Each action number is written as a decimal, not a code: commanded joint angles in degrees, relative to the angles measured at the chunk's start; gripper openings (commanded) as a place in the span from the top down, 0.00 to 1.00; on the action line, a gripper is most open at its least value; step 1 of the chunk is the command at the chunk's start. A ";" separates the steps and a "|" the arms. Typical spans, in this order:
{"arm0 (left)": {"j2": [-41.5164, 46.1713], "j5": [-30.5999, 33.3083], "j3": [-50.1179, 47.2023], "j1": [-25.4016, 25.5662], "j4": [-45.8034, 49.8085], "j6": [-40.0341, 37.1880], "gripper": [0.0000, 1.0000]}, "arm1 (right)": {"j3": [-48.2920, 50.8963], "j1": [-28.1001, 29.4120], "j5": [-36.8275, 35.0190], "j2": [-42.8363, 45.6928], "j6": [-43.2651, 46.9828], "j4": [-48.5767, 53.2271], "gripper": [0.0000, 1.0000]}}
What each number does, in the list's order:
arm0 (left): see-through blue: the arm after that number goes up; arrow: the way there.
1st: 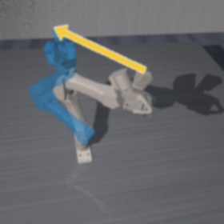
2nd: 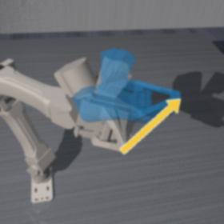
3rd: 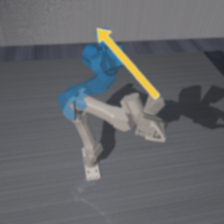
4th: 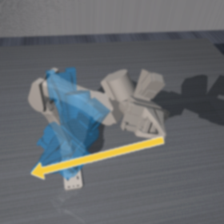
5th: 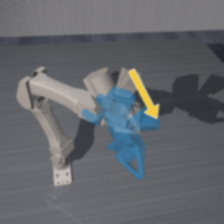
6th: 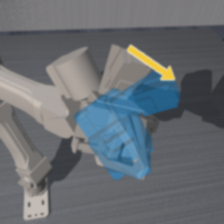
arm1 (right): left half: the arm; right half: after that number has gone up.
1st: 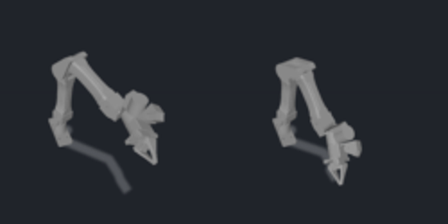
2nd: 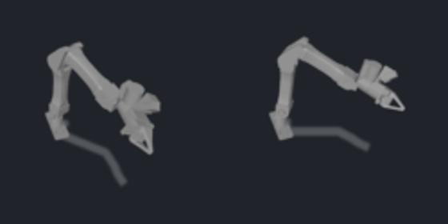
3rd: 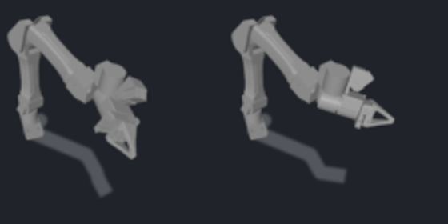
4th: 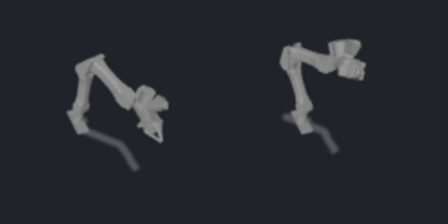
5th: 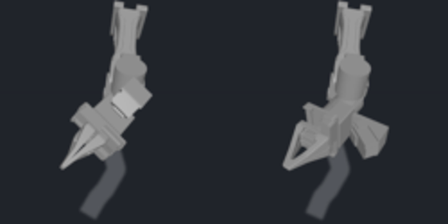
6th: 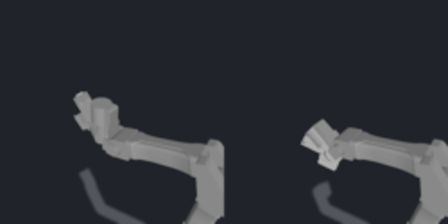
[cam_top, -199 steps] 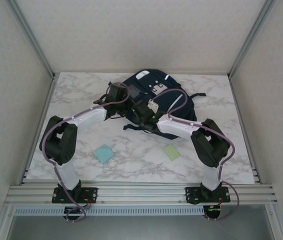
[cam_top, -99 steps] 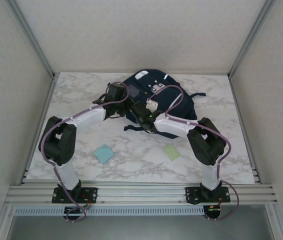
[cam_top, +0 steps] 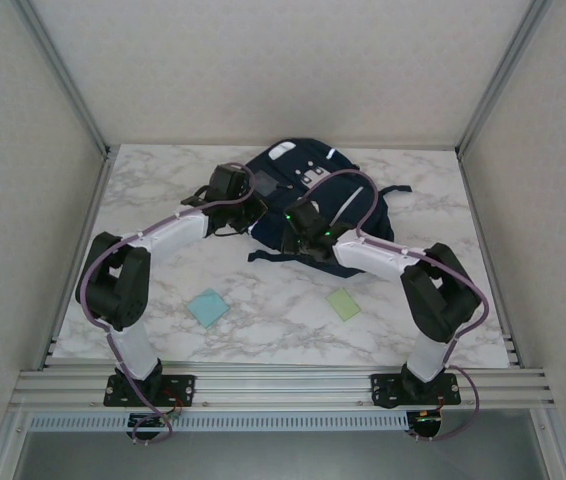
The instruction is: Pack the student bag
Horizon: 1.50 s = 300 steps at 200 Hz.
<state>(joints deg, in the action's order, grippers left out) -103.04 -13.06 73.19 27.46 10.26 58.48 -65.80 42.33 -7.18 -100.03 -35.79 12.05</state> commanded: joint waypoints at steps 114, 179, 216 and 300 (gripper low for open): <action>0.13 6.51 4.45 -4.51 3.34 -2.75 1.00 | 7.26 -6.61 6.62 8.64 8.90 11.83 1.00; -4.55 7.28 8.28 -8.50 4.80 -7.71 1.00 | 10.72 -10.23 3.65 15.02 13.49 23.75 1.00; -9.88 2.56 13.15 -9.73 3.05 -8.27 1.00 | 10.24 -10.31 9.28 14.16 13.41 21.07 1.00; -0.18 -2.28 4.32 -9.07 5.61 -4.50 0.29 | 0.33 -9.40 22.91 3.20 14.21 12.71 1.00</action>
<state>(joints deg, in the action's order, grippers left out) -111.50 -14.48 84.49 18.20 16.40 51.00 -61.58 32.86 10.63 -94.80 -23.07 26.61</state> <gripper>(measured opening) 0.690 0.041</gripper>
